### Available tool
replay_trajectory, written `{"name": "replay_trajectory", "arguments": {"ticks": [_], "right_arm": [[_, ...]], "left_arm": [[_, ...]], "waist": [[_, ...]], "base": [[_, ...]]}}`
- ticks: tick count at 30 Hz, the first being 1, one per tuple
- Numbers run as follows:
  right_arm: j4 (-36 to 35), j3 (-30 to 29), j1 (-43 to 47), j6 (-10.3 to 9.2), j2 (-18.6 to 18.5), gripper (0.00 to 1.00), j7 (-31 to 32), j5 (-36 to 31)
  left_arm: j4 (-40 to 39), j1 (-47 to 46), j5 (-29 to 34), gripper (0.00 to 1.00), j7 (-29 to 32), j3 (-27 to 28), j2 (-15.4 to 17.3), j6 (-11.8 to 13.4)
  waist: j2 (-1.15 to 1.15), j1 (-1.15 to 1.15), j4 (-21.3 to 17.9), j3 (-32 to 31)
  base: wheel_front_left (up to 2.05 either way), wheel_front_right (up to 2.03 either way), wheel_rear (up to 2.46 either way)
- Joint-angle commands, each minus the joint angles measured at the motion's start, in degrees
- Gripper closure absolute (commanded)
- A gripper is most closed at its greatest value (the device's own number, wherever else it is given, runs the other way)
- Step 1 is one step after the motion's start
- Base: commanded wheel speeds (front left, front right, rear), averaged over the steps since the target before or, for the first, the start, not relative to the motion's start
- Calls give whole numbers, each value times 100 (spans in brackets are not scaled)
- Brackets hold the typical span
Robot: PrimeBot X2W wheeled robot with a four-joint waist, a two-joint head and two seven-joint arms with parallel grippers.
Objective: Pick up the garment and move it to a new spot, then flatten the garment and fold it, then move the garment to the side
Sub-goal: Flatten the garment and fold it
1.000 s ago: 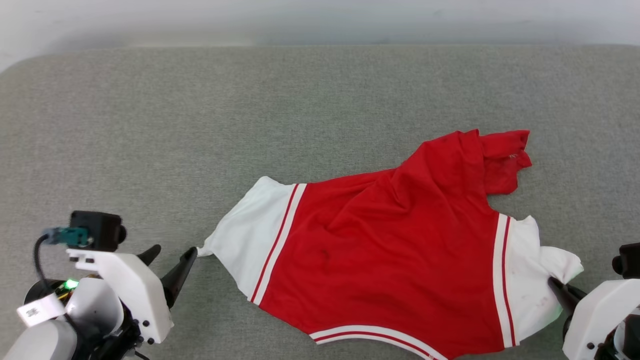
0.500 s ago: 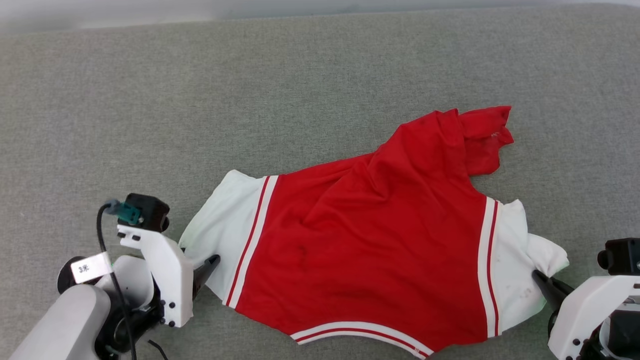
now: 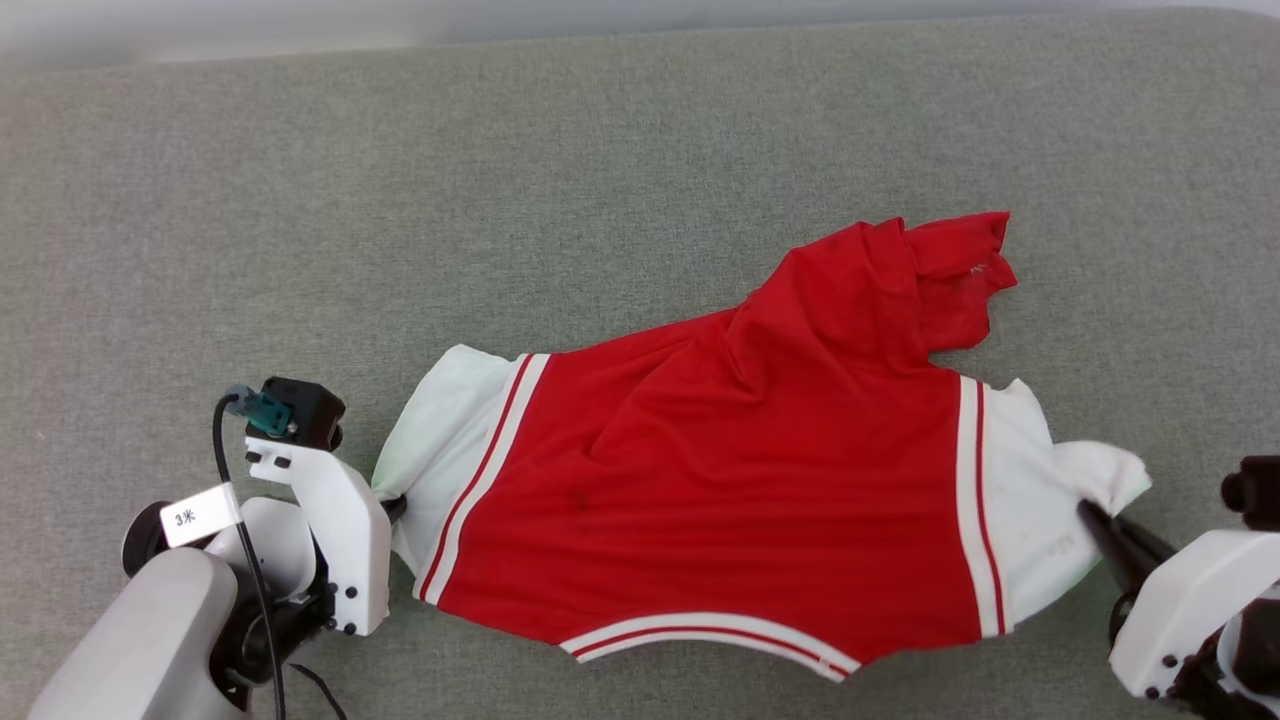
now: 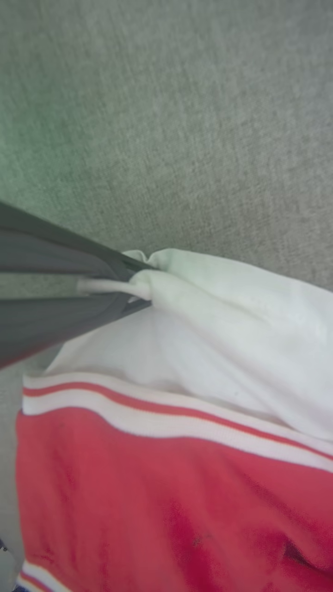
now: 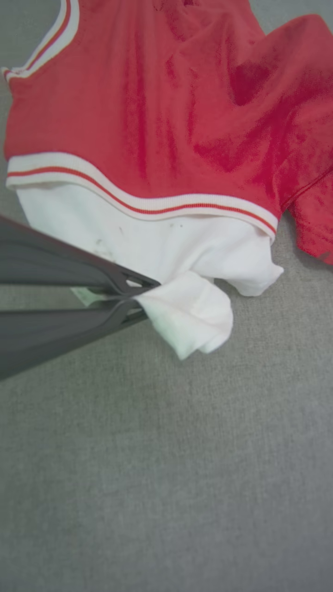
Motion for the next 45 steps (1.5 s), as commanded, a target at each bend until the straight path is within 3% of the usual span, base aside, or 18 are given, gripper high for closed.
{"name": "replay_trajectory", "arguments": {"ticks": [1, 8, 18, 28, 35, 45], "right_arm": [[-30, -40, -125, -5, -73, 100, -114, -35], [84, -60, -519, -5, -246, 100, -529, -177], [654, 236, -2000, -5, -697, 100, -1087, -225], [1957, 631, -4266, -5, -996, 100, -1505, -213], [2990, 883, -6130, -5, -837, 100, -1985, -422], [4393, 971, -8244, -5, -647, 100, -2863, -808]], "left_arm": [[181, 102, 89, 100, -147, -96, -180, 44], [-319, -206, 243, 100, -901, 293, -78, 112], [-549, -1276, 475, 100, -1895, 811, -346, 333], [561, -3286, 972, 100, -2620, 770, -715, 198], [1670, -4816, 1214, 100, -3175, 859, -891, 133], [2642, -6631, 1643, 100, -3933, 844, -781, 29]], "waist": [[0, 1, 32, -65], [0, 1, 144, -306], [0, 1, 253, -688], [0, 1, 234, -423], [0, 1, 90, 101], [0, 1, -89, 737]], "base": [[0, 0, 0], [0, 0, 0], [0, 0, 0], [0, 0, 0], [0, 0, 0], [0, 0, 0]]}}
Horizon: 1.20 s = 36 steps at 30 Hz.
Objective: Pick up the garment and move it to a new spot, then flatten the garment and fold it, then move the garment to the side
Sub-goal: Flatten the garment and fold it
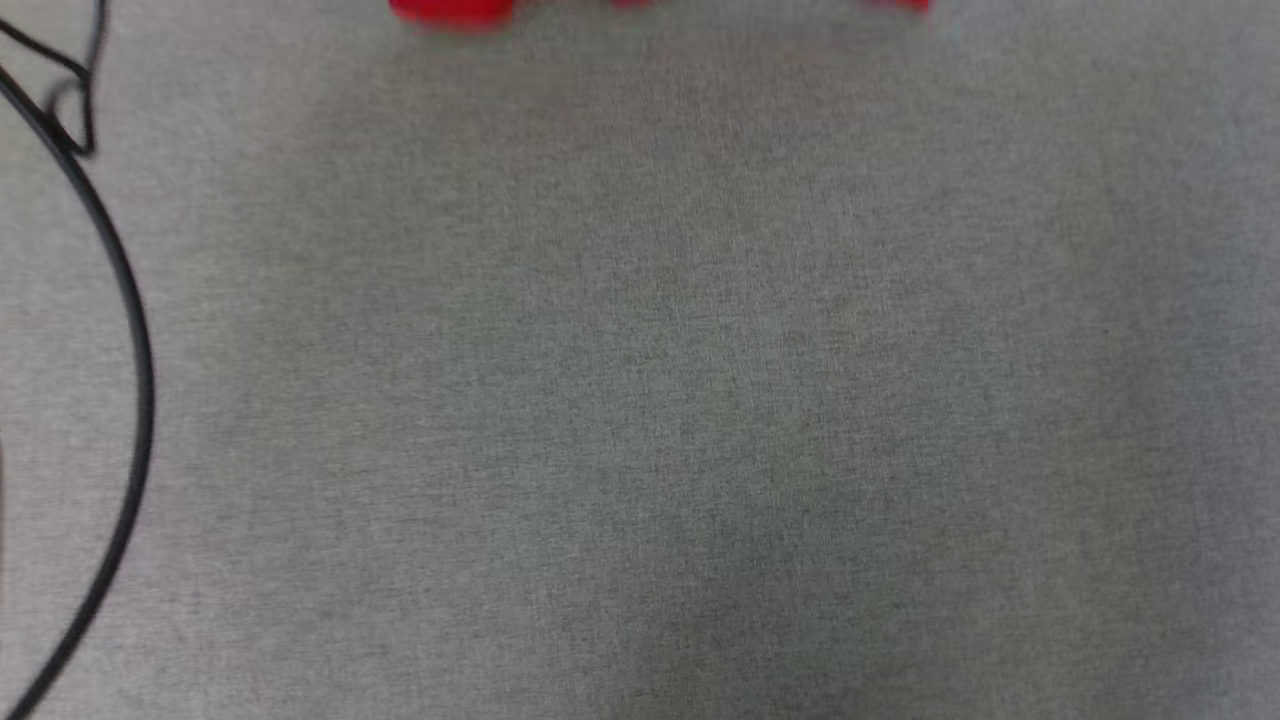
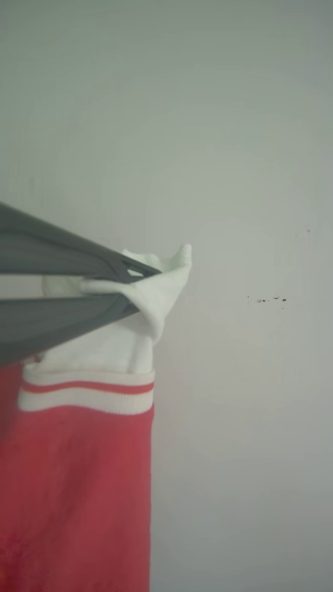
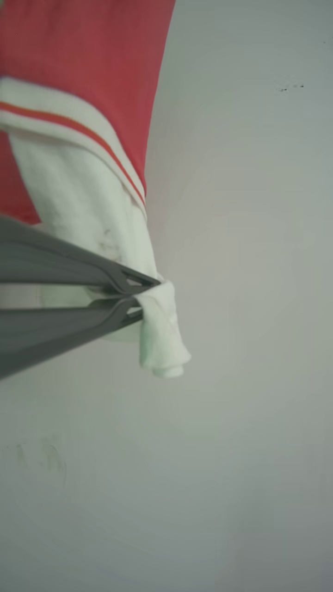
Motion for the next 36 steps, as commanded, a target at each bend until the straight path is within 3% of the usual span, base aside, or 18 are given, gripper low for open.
{"name": "replay_trajectory", "arguments": {"ticks": [1, 10, 19, 29, 36], "right_arm": [[195, 39, -328, -6, 23, 100, -139, -63], [1120, 191, -1220, -6, 153, 100, -553, -55], [1932, 533, -958, -6, 243, 100, -829, 179], [2254, 1129, 389, -6, 35, 100, -1281, 928], [2056, 1584, 1929, -7, -208, 100, -1499, 1584]], "left_arm": [[115, -298, 63, 100, -78, -7, 53, -35], [656, -848, -54, 100, -19, 88, 96, -84], [1381, -256, -521, 100, -21, 254, -68, -291], [2053, 1036, -1030, 100, -401, 416, -359, -718], [2291, 2296, -1172, 100, -1074, 375, -451, -938]], "waist": [[0, -1, -69, 256], [0, -1, -88, 926], [0, -1, -24, 1224], [0, -1, 165, 1139], [0, -1, 245, 486]], "base": [[0, 0, 0], [0, 0, 0], [0, 0, 0], [0, 0, 0], [0, 0, 0]]}}
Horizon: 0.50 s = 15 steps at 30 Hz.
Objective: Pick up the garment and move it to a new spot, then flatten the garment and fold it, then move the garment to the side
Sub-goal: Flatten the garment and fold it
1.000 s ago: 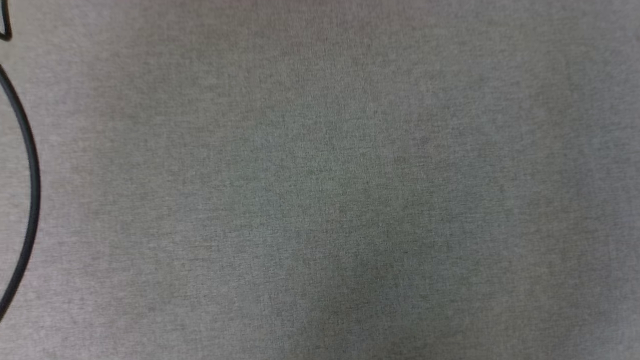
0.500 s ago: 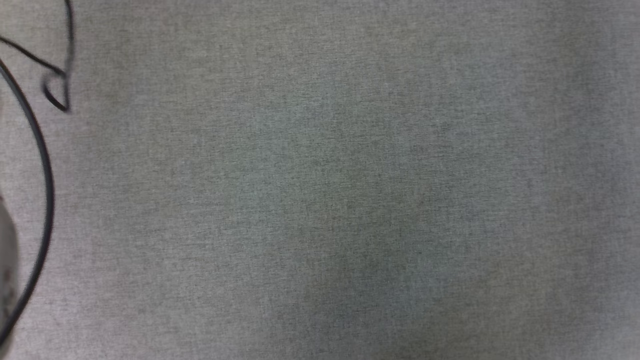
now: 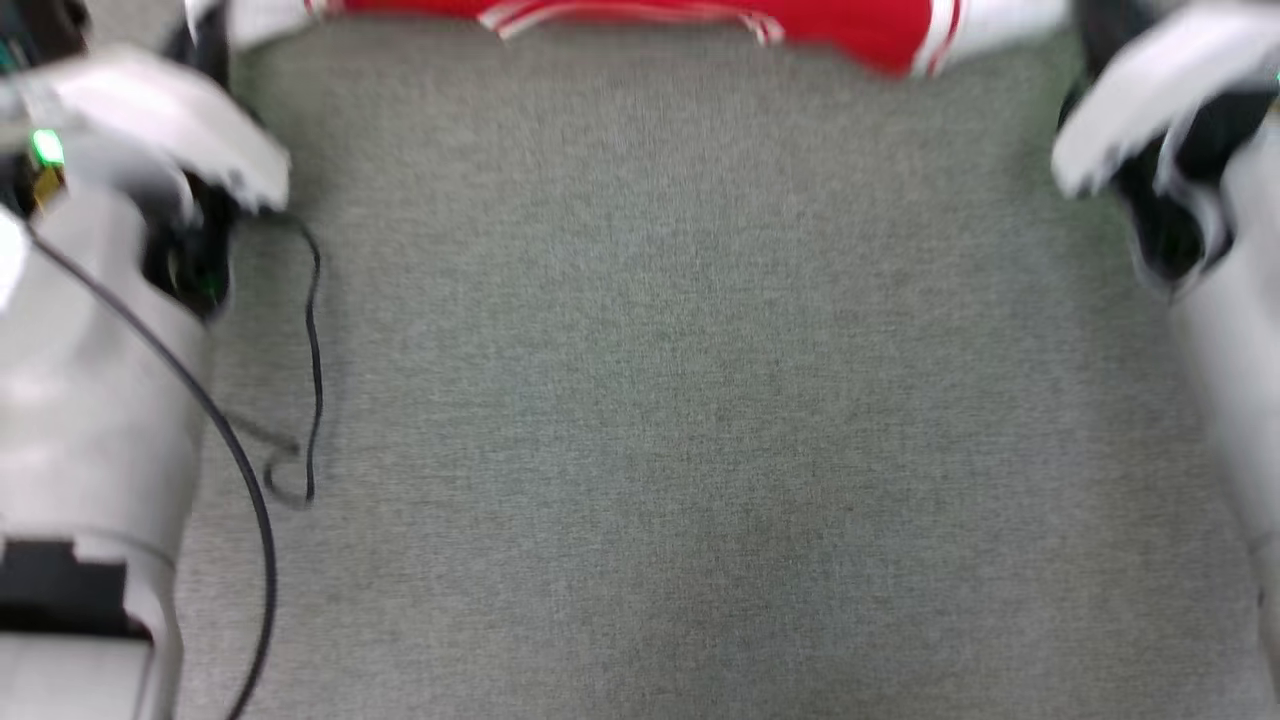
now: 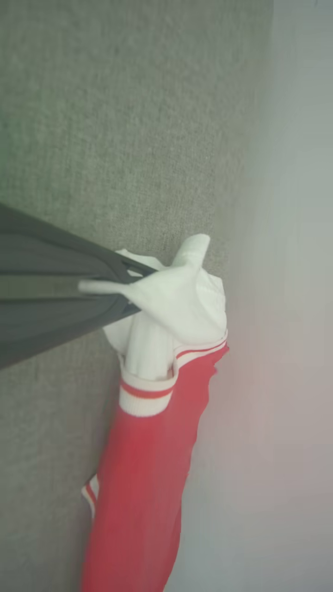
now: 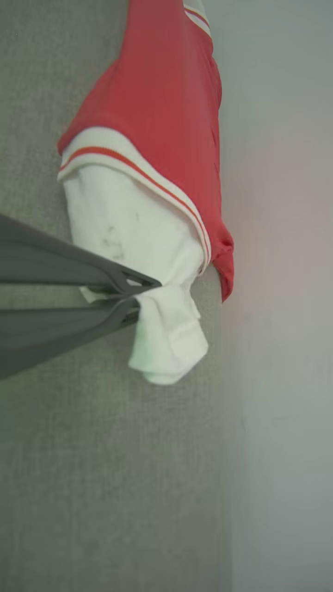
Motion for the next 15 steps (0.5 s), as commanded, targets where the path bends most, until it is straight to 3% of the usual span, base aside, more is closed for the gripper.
{"name": "replay_trajectory", "arguments": {"ticks": [1, 9, 15], "right_arm": [[-129, 134, 480, -9, -156, 100, -64, 168], [-703, 424, 1844, -11, -519, 100, -100, 561], [-1327, 297, 2951, -12, -795, 100, 40, 624]], "left_arm": [[22, 377, 29, 100, -186, -42, 29, -41], [-227, 1509, -50, 100, -431, -67, 138, -81], [-923, 2659, -133, 100, -399, -53, 240, 84]], "waist": [[0, 0, 53, -446], [0, 0, 48, -1364], [0, 0, 68, -1923]], "base": [[0, 0, 0], [0, 0, 0], [0, 0, 0]]}}
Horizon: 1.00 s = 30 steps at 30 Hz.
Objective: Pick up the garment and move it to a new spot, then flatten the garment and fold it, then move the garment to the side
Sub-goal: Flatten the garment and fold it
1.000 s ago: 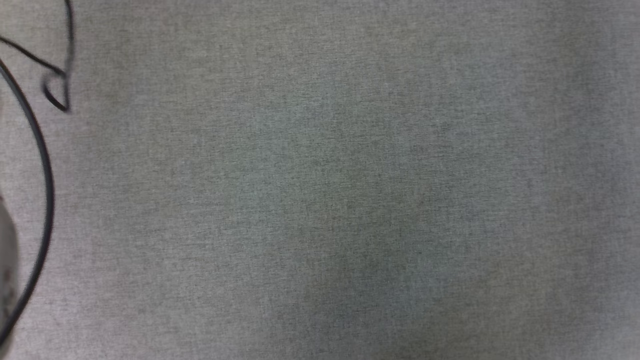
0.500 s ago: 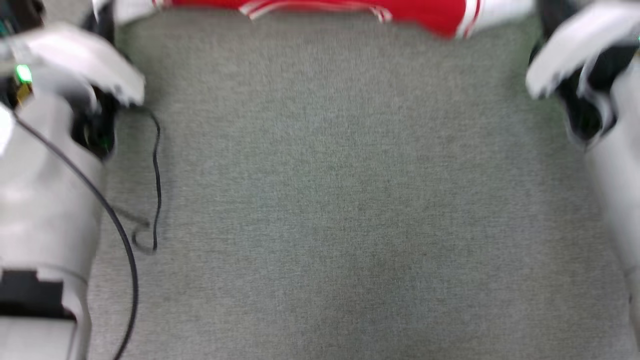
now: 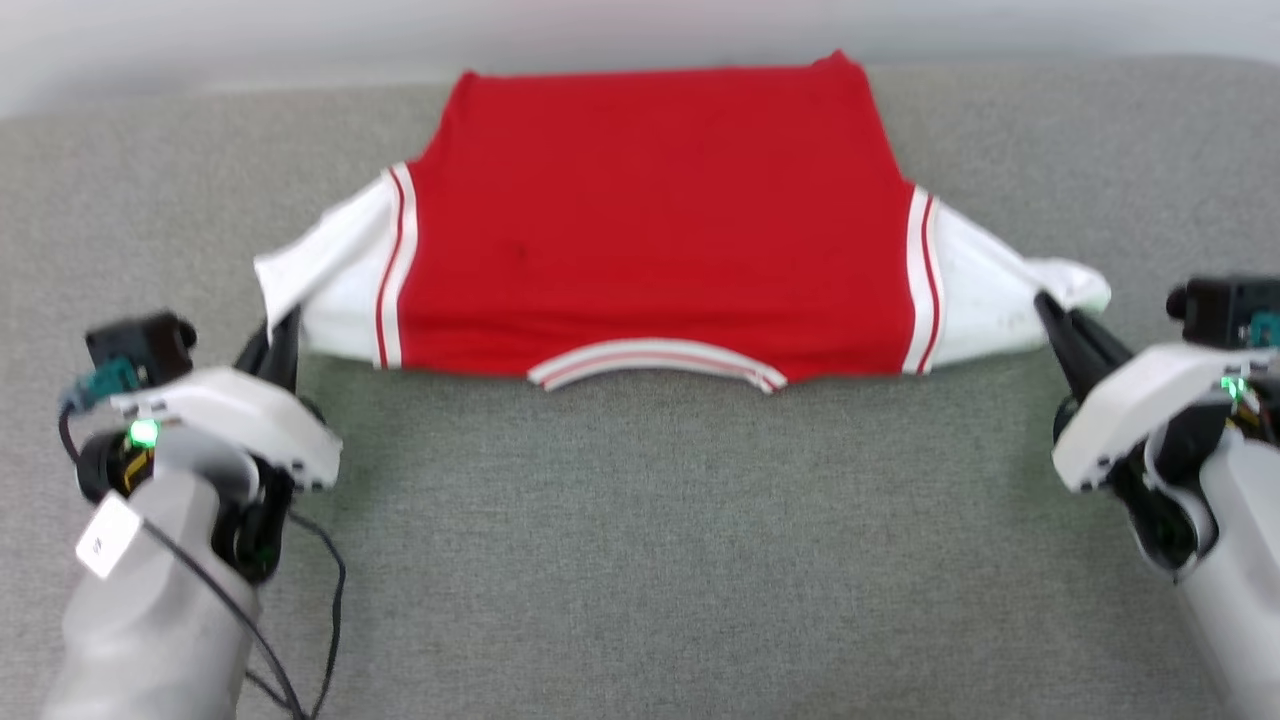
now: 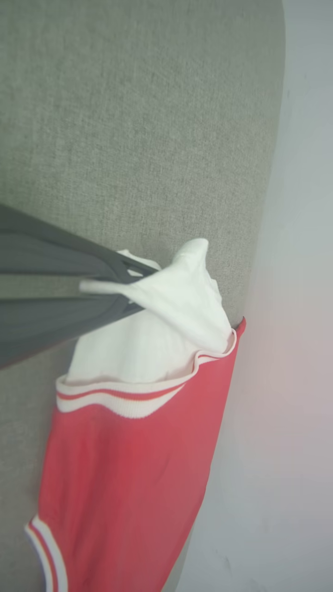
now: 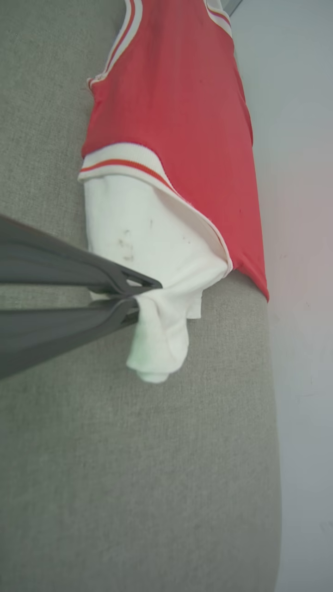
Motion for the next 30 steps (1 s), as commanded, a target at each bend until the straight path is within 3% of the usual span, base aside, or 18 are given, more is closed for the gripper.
{"name": "replay_trajectory", "arguments": {"ticks": [1, 5, 9, 15, 20, 24, 30], "right_arm": [[-7, -66, 122, -16, -103, 100, 13, -2], [-506, -382, 839, -17, -168, 100, 208, -143], [-1040, -831, 1592, -24, -122, 100, 505, -413], [-1969, -1677, 2887, -25, 278, 100, 1006, -787], [-2972, -2379, 4022, -30, 863, 100, 1602, -1167], [-3347, -2552, 4570, -28, 1213, 100, 2016, -1371], [-3283, -2564, 4867, -16, 1466, 100, 2210, -1475]], "left_arm": [[6, 130, -19, 100, -8, 57, 139, 80], [-858, 1053, -164, 100, 276, 163, 298, 402], [-1944, 2127, -295, 100, 601, 328, 504, 890], [-3550, 3620, -487, 100, 1099, 519, 669, 1612], [-4585, 4664, -607, 100, 1506, 576, 771, 2086], [-4763, 4989, -594, 100, 1700, 426, 769, 2177], [-4496, 4929, -494, 100, 1492, 168, 583, 1973]], "waist": [[0, 2, 20, -250], [0, 2, 37, -464], [0, 2, 60, -639], [0, 2, 150, -871], [0, 2, 198, -1000], [0, 2, 234, -1030], [0, 2, 278, -1024]], "base": [[0, 0, 0], [0, 0, 0], [0, 0, 0], [0, 0, 0], [0, 0, 0], [0, 0, 0], [0, 0, 0]]}}
